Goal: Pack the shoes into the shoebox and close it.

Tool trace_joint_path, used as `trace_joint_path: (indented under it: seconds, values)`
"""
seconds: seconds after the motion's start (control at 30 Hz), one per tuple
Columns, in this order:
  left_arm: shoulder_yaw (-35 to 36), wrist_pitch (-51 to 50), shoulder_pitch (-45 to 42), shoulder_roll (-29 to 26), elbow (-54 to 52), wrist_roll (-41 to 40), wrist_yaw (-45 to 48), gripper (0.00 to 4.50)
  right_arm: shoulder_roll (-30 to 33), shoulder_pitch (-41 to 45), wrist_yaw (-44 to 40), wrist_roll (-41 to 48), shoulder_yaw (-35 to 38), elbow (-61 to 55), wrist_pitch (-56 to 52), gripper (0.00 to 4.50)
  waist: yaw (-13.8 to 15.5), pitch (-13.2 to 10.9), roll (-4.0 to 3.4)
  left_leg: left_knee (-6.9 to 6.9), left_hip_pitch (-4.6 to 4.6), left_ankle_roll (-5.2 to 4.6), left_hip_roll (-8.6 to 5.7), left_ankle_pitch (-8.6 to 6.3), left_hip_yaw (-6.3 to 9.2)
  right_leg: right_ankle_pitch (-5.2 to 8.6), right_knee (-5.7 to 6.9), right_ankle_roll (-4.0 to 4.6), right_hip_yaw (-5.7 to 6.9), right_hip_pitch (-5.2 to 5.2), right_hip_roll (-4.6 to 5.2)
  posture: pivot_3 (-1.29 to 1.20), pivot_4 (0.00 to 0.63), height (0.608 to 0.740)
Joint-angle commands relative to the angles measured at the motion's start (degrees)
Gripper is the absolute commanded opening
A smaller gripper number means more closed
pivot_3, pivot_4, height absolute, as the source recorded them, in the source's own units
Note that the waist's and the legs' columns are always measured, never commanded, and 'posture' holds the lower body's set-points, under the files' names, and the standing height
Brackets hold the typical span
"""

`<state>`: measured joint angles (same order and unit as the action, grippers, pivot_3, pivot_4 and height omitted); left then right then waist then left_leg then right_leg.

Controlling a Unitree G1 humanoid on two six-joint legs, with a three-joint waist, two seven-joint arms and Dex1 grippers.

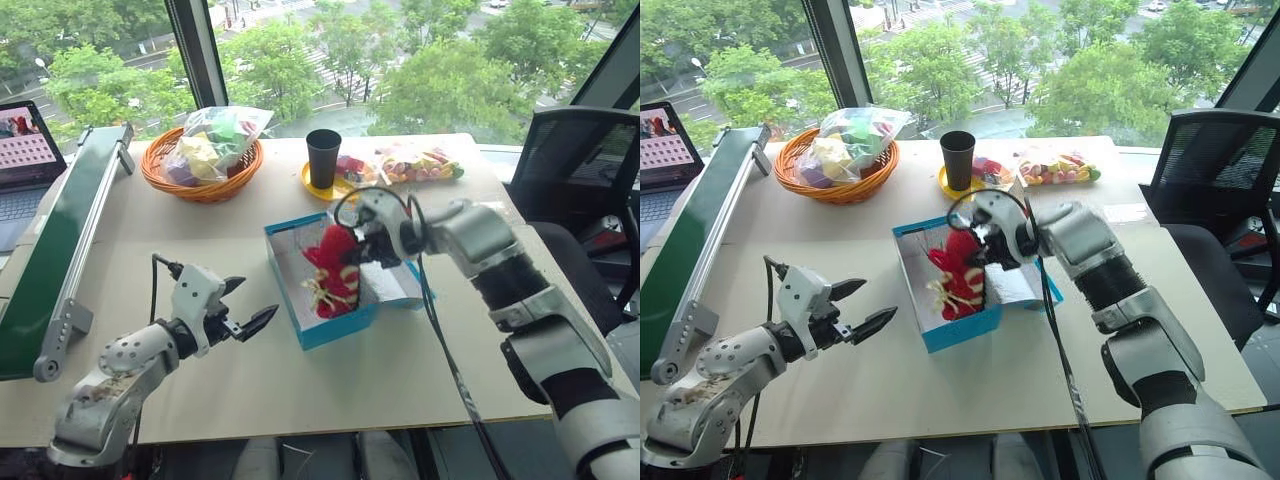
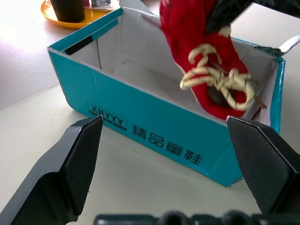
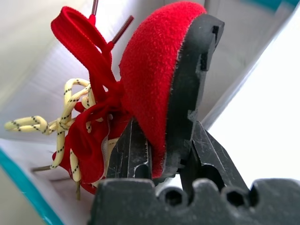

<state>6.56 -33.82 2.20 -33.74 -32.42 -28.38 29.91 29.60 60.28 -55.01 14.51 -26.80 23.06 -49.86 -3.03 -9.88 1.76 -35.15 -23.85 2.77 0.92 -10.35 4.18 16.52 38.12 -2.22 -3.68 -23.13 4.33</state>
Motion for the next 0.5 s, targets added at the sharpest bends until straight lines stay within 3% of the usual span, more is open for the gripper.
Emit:
trace_joint_path:
  seconds: [0.03,0.27,0.33,0.4,0.5]
  values:
    - [-0.64,1.39,1.16,1.34,-3.52,1.13,-1.54,4.5,-0.54,2.14,-0.34,-4.9,-0.48,3.09,5.14,0.4,0.16,0.0,0.0,-0.02,0.01,0.0,0.02,0.0,0.01,0.0,0.0,0.0,0.01,0.03,-0.02,0.0,0.15,0.738]
    - [0.36,0.46,3.07,2.51,-6.61,1.37,-3.69,4.5,-6.89,1.9,4.5,-11.63,-0.59,12.01,13.75,0.4,0.1,0.03,0.04,-0.08,0.22,0.0,0.03,0.0,0.01,0.0,0.03,0.0,0.01,0.23,-0.04,0.0,0.15,0.738]
    - [0.81,0.14,3.63,2.32,-7.37,1.2,-4.0,4.5,-9.14,2.12,6.56,-13.21,0.06,14.65,15.95,1.38,-0.34,0.06,0.09,-0.04,0.71,0.0,0.06,-0.01,0.0,0.0,-0.04,0.0,0.01,0.73,-0.07,0.0,0.15,0.738]
    - [1.18,-0.12,3.96,2.11,-7.79,1.09,-4.21,4.5,-10.94,2.61,8.19,-14.26,1.08,16.72,17.49,1.84,-0.66,0.07,0.1,0.02,1.0,0.01,0.06,-0.01,0.0,0.01,-0.05,0.0,0.0,0.99,-0.07,0.0,0.15,0.738]
    - [1.95,-0.54,4.23,1.78,-8.18,0.77,-4.28,4.5,-13.28,3.56,10.21,-14.42,3.34,18.3,19.15,2.93,-0.72,0.06,0.08,0.03,0.97,0.01,0.06,-0.01,0.01,0.01,-0.04,0.0,0.0,0.94,-0.09,0.0,0.15,0.738]
